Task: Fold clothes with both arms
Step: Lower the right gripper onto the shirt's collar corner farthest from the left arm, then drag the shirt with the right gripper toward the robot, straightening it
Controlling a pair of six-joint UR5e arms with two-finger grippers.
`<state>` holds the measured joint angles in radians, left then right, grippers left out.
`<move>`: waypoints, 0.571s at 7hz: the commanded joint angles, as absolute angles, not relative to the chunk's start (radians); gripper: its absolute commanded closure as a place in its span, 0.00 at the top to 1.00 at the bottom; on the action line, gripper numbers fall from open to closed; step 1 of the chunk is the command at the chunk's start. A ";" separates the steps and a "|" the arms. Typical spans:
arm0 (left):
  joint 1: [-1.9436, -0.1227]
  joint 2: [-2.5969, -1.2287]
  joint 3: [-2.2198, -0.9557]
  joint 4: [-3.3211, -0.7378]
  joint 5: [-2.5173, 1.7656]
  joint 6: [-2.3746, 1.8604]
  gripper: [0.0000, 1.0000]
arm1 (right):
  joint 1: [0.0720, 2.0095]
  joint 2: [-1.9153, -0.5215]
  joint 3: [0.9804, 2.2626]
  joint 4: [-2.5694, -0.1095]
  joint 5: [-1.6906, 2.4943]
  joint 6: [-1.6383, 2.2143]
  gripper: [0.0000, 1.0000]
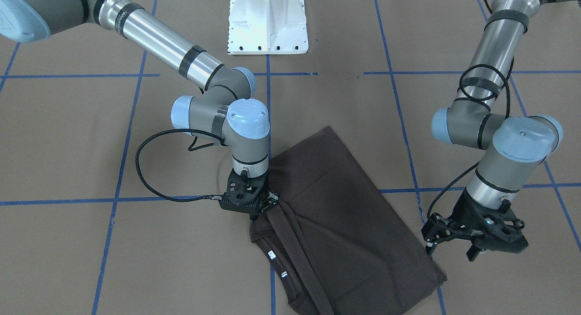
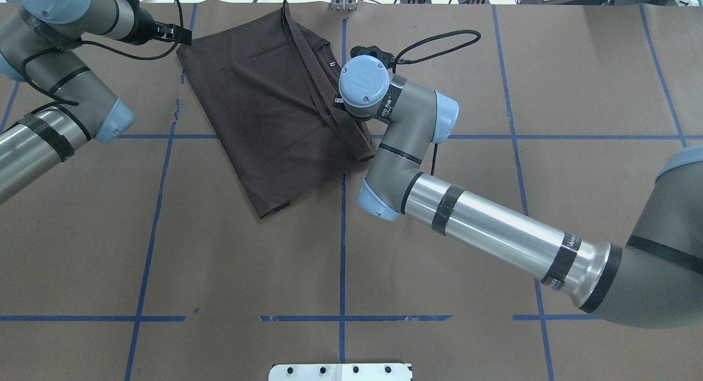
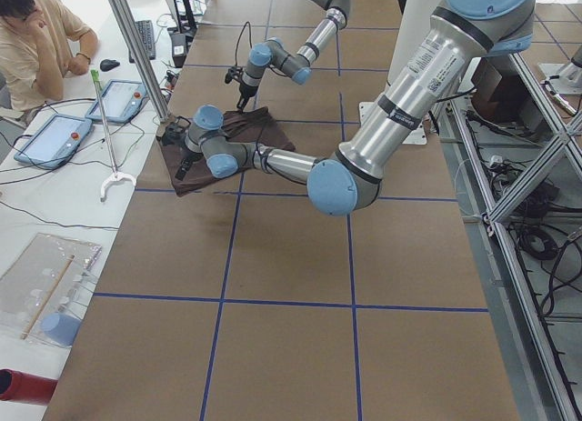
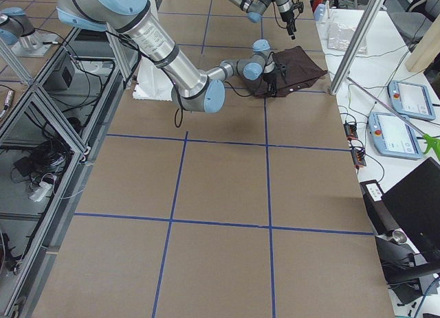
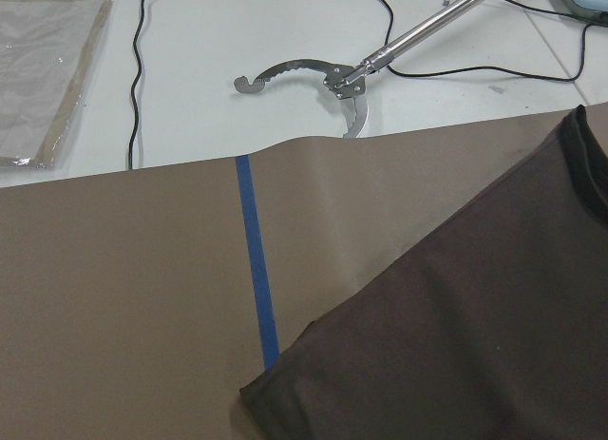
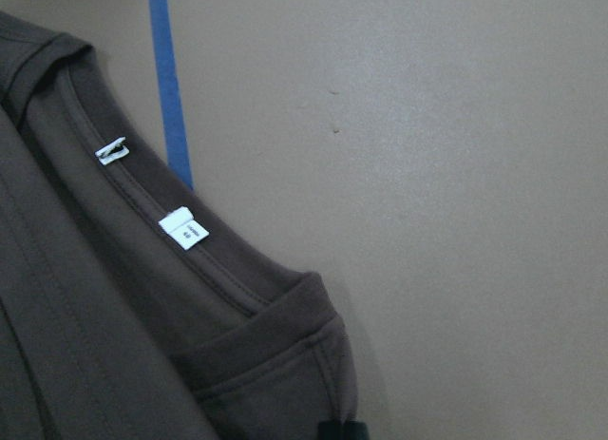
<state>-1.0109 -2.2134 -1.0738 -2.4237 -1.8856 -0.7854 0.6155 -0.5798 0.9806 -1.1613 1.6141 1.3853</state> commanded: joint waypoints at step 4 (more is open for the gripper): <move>-0.996 -2.215 -1.083 -2.425 -1.887 -0.787 1.00 | 0.501 -0.913 1.506 -1.295 1.565 1.448 0.00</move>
